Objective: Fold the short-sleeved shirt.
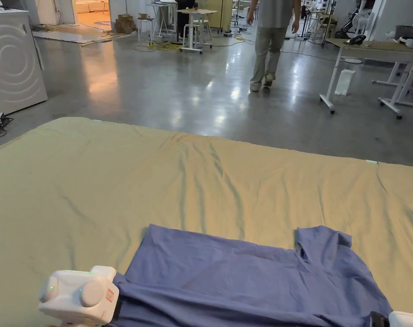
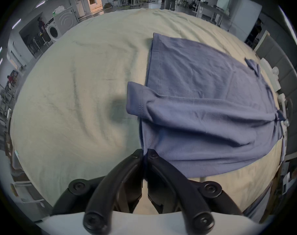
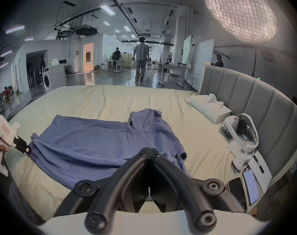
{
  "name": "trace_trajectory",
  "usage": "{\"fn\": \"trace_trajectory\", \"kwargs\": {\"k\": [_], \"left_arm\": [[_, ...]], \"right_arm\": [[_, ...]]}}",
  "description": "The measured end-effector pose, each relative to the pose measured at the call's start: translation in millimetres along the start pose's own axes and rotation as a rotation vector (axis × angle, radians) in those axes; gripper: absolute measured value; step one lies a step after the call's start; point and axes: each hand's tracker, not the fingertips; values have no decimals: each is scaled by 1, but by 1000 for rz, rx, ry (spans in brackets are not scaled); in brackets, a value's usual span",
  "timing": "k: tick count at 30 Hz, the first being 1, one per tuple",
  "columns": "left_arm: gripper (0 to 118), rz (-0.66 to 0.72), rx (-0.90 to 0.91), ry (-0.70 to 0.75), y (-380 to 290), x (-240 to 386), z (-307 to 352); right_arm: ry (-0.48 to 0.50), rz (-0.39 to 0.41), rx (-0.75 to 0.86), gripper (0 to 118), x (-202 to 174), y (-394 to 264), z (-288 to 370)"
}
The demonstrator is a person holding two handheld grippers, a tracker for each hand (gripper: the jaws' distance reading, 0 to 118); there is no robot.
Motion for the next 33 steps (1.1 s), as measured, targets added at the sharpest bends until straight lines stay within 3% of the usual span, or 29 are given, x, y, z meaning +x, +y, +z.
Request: {"fn": "trace_trajectory", "kwargs": {"k": [5,10,13,15,17,20,23,25,26,28,31,33], "left_arm": [[4,66,36,-97,-5,-15,18],[4,40,85,-120,-6,-16,33],[4,46,121,-139,-6,-17,43],[4,46,124,-140,-4,-17,46],[4,40,129,-139,-5,-17,48],[4,33,132,-135,-4,-16,47],[4,34,128,-131,-4,-15,45],[4,34,121,-126,-5,-15,43],[4,38,122,-126,-6,-15,43],[4,41,121,-127,-8,-15,41],[4,38,119,-123,-9,-15,40],[4,39,125,-125,-8,-14,43]], "right_arm": [[-3,-8,-50,0,19,6,-5],[10,46,-300,0,46,9,-36],[5,54,-409,21,59,2,-56],[17,18,-447,24,67,-4,-66],[32,-15,-509,51,72,-11,-81],[5,5,-610,61,71,-25,-108],[4,53,-715,59,64,-44,-130],[26,43,-719,51,61,-54,-131],[24,33,-675,41,59,-54,-126],[65,16,-672,9,57,-54,-124],[55,14,-665,8,58,-52,-118],[52,-36,-651,7,63,-47,-114]]}}
